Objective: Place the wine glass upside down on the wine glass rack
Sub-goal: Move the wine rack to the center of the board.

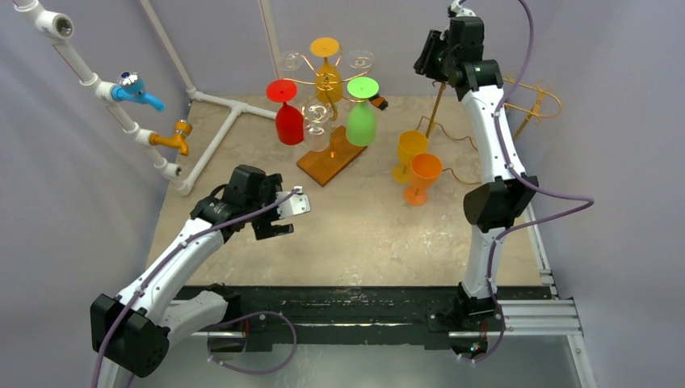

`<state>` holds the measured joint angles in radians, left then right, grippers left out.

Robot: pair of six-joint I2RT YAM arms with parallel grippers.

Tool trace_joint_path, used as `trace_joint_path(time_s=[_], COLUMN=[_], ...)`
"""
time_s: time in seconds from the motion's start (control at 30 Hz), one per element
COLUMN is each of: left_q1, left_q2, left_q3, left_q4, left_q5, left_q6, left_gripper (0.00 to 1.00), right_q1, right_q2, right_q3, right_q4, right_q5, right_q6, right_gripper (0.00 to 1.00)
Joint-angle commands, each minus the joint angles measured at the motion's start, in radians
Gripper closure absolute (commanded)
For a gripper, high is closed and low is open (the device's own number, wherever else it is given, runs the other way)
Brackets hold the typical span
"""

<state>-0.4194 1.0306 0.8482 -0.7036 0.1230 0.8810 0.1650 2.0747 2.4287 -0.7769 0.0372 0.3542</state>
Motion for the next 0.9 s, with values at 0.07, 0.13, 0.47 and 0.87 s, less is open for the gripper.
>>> trace_joint_path(time_s=[0.07, 0.13, 0.47, 0.87], left_q1=[-0.001, -0.001, -0.001, -0.001], left_q2=[0.001, -0.002, -0.028, -0.004], left_q3=[-0.017, -0.015, -0.039, -0.018], left_q4=[0.007, 0.003, 0.003, 0.004], left_q5=[-0.017, -0.016, -0.013, 0.044], left_q6=[-0.041, -0.045, -0.048, -0.070], left_gripper=[0.00, 0.00, 0.00, 0.00], right_q1=[0.011, 0.011, -0.033, -0.251], right_q2=[-0.121, -0.145, -0.295, -0.343], right_q3=[-0.063, -0.061, -0.059, -0.211], right_q4=[0.079, 0.068, -0.043, -0.097], right_q5=[-0.086, -0.075, 0.118, 0.299], right_q6=[-0.052, -0.044, 0.020, 0.138], right_gripper=[0.35, 0.27, 0.28, 0.29])
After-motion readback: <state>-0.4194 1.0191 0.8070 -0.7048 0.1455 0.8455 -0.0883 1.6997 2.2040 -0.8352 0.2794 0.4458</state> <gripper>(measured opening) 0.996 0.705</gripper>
